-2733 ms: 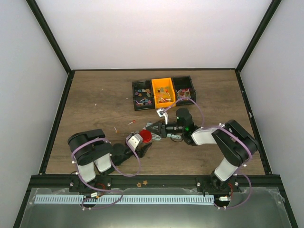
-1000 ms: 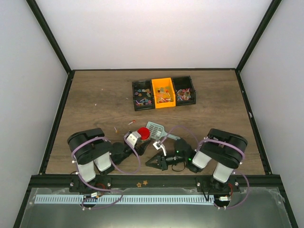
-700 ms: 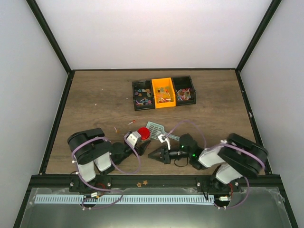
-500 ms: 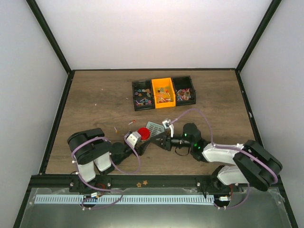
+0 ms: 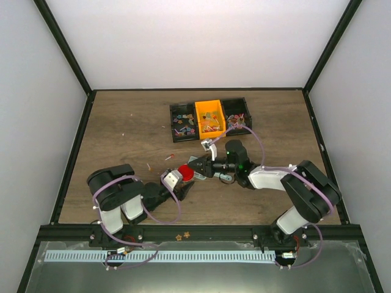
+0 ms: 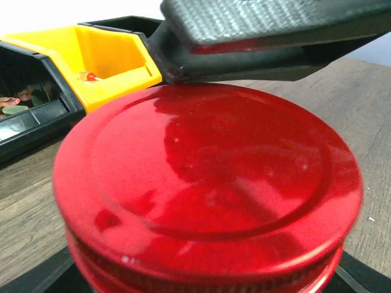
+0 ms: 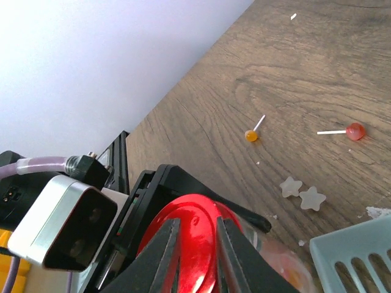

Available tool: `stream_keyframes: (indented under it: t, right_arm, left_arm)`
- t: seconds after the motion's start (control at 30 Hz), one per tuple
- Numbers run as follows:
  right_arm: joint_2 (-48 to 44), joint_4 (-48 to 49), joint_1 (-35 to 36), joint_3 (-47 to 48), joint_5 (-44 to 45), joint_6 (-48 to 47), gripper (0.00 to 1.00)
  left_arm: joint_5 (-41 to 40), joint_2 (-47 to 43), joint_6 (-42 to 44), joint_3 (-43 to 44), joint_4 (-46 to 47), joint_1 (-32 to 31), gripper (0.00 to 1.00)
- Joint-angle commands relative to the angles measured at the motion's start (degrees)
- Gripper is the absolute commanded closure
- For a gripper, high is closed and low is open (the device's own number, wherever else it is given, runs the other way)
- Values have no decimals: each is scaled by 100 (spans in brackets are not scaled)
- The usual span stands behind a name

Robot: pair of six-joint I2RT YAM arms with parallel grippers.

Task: Pack the candies
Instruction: Screw the bottle lid onto the packing bottle.

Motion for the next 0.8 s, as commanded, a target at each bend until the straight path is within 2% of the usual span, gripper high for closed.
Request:
stream_keyframes:
  t: [0.0, 0.2, 0.3, 0.57, 0.67, 0.77]
  right_arm:
    - [335, 1, -27, 140, -374, -8, 82]
    - [481, -118, -36, 289, -128, -129, 78]
    - [615, -82, -47, 419, -317, -108, 78]
    - [1049, 36, -45, 652, -1028, -96, 84]
    - [1181, 125, -45, 615, -1153, -33, 97]
    - [1126, 318, -45, 439, -1272, 49, 99]
  left_arm:
    - [637, 751, -345, -1002, 1241, -23, 29]
    - [660, 786, -372, -978, 1244, -18, 29]
    - [601, 791, -363, -991, 1244, -24, 29]
    - [531, 883, -355, -957, 1238, -26, 29]
    - [485, 1013, -400, -885, 1244, -23, 29]
    - [424, 991, -463, -871, 1242, -22, 29]
